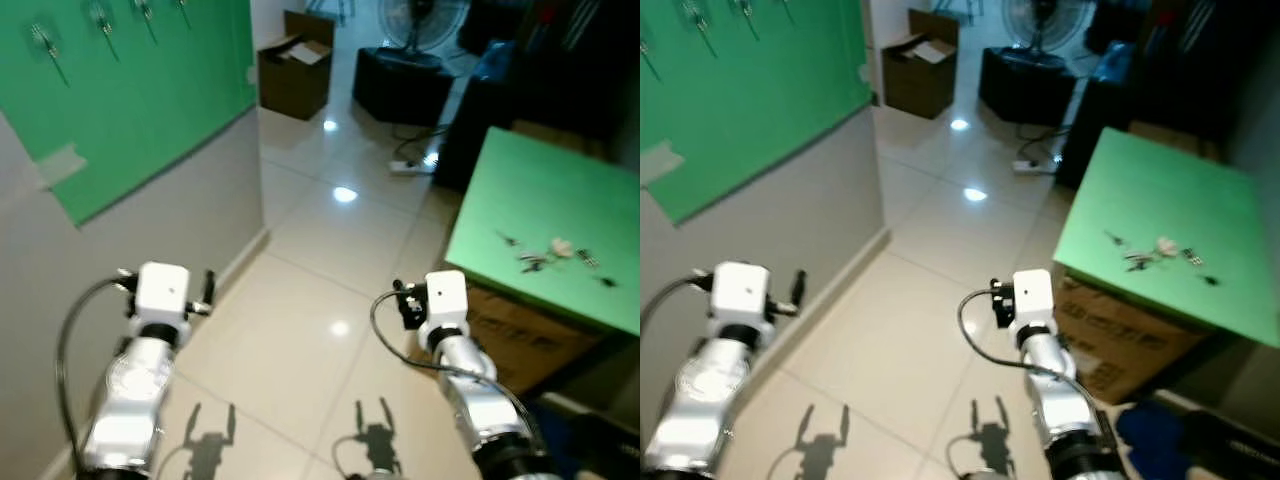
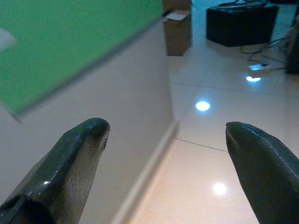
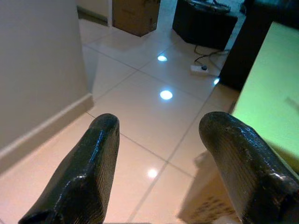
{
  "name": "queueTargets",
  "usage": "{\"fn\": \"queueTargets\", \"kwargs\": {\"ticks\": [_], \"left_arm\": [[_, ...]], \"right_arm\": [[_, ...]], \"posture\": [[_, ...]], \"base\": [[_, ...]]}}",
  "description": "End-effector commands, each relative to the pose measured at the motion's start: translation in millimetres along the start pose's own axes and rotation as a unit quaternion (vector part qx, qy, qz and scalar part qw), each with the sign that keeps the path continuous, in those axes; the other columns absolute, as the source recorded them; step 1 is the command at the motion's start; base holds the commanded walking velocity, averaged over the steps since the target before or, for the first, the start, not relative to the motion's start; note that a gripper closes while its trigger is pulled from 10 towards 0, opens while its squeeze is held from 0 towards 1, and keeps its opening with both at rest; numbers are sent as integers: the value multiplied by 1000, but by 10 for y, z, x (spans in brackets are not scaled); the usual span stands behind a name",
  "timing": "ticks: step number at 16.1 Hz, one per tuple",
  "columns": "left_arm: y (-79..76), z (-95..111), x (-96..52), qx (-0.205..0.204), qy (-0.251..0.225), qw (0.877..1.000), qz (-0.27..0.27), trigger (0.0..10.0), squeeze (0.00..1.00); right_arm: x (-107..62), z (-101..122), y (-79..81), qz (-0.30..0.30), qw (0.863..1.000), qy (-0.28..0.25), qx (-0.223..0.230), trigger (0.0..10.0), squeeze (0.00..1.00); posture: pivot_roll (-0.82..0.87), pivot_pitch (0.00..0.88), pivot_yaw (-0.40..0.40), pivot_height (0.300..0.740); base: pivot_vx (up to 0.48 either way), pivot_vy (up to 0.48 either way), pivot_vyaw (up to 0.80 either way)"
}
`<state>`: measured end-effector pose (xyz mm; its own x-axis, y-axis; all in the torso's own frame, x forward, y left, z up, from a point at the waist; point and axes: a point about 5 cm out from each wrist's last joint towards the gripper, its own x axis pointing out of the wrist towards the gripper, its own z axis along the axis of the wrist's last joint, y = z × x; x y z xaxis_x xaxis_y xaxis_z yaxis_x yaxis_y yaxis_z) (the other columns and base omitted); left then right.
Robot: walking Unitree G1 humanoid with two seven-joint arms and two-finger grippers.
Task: Hang keys on a hook
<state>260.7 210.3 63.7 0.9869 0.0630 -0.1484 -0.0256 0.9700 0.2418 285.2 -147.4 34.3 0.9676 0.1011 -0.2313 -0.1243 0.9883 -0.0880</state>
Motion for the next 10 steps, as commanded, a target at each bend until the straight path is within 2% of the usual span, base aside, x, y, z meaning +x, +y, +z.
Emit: {"fn": "queueTargets", "kwargs": {"ticks": [1,6,10], "left_arm": [[-60,-7,2,3,-4,1000,1,10000,0],[-336,-95,-19,-22,-6,1000,0,10000,0],[-395,-115,-14,-23,-8,1000,-1,10000,0]], "right_arm": [[-2,47,-55,6,1000,-2,-13,10000,0],[-79,123,-250,31,998,7,-56,10000,0],[-97,121,-288,27,998,12,-59,10000,0]], "posture": [[-50,0,-115,740],[-114,0,-197,740],[-116,0,-190,740]], "base": [[0,0,0],[0,0,0],[0,0,0]]}}
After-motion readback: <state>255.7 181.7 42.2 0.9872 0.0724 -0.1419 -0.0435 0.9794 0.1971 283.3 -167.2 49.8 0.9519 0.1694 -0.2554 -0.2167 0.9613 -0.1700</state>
